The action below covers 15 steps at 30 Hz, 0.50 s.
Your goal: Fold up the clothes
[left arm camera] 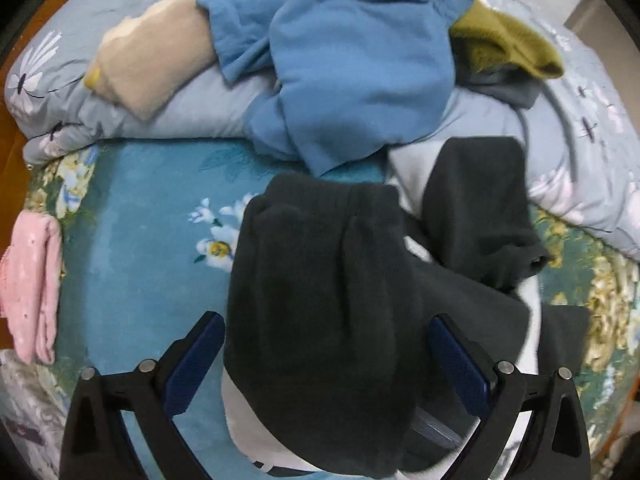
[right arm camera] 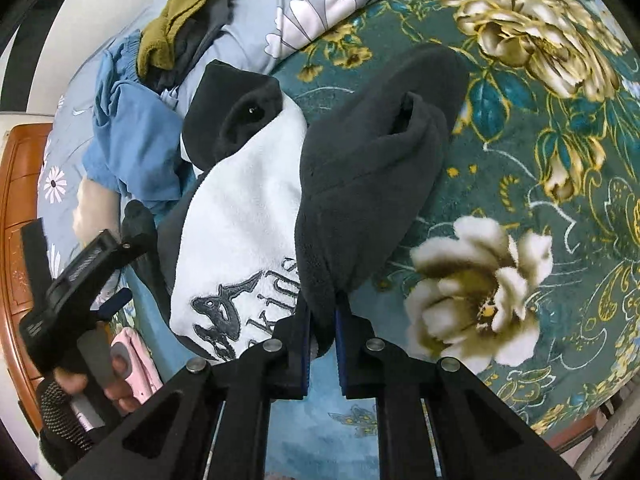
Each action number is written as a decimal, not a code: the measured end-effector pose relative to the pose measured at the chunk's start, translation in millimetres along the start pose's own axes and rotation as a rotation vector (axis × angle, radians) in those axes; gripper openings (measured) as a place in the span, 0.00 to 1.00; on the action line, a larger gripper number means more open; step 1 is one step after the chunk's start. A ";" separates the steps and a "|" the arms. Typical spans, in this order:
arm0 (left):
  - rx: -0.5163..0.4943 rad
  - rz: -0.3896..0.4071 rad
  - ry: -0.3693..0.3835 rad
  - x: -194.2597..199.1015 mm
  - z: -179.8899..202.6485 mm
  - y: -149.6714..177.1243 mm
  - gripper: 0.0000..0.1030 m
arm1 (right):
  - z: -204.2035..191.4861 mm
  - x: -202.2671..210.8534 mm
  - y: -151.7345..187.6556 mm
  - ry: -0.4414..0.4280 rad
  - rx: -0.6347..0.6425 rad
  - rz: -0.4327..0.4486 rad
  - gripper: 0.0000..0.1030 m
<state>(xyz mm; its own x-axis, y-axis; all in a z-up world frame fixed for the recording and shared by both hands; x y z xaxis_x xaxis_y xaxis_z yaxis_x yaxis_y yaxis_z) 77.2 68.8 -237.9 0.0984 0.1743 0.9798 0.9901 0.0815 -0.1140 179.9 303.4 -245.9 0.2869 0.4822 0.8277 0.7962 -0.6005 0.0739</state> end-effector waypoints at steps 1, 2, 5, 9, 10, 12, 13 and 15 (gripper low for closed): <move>0.006 -0.007 0.005 -2.1 0.1 1.2 1.00 | -2.3 0.4 -1.1 0.000 0.012 -0.003 0.10; 0.013 -0.015 0.013 -4.1 0.6 1.9 0.99 | -4.5 0.8 -2.2 0.000 0.024 -0.007 0.10; 0.011 -0.019 0.009 -8.5 5.2 1.2 0.97 | -8.8 0.8 -3.7 -0.006 0.039 -0.011 0.10; -0.010 -0.014 0.012 -8.7 13.9 -2.1 0.80 | -8.6 0.8 -2.5 -0.013 0.040 -0.019 0.10; -0.016 -0.015 0.018 -8.2 16.3 -2.5 0.72 | -8.2 0.8 -2.6 -0.014 0.038 -0.020 0.10; -0.028 -0.023 0.040 -7.4 20.3 -2.9 0.58 | -7.5 1.0 -3.0 -0.017 0.035 -0.022 0.10; -0.030 -0.031 0.054 -7.5 21.5 -3.0 0.47 | -7.6 1.5 -2.9 -0.018 0.033 -0.021 0.10; -0.021 -0.048 0.086 -7.6 22.2 -3.4 0.36 | -8.3 2.2 -2.7 -0.020 0.032 -0.020 0.10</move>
<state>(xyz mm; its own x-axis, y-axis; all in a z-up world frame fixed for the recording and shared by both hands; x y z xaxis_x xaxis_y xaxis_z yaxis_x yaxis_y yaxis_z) 70.9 88.9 -248.6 0.0580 0.0859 0.9946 0.9957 0.0671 -0.0639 174.0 300.7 -239.6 0.2811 0.5069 0.8149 0.8184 -0.5701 0.0723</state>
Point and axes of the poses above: each gripper's, at about its wrist camera, not at the fingertips, and x roughly against the way its jaws point, z to its right, y to its underside, the point moved 7 cm from there along -x, roughly the way its jaws point, and after that the axes turned 8 degrees about -y, right-handed, at the moved point
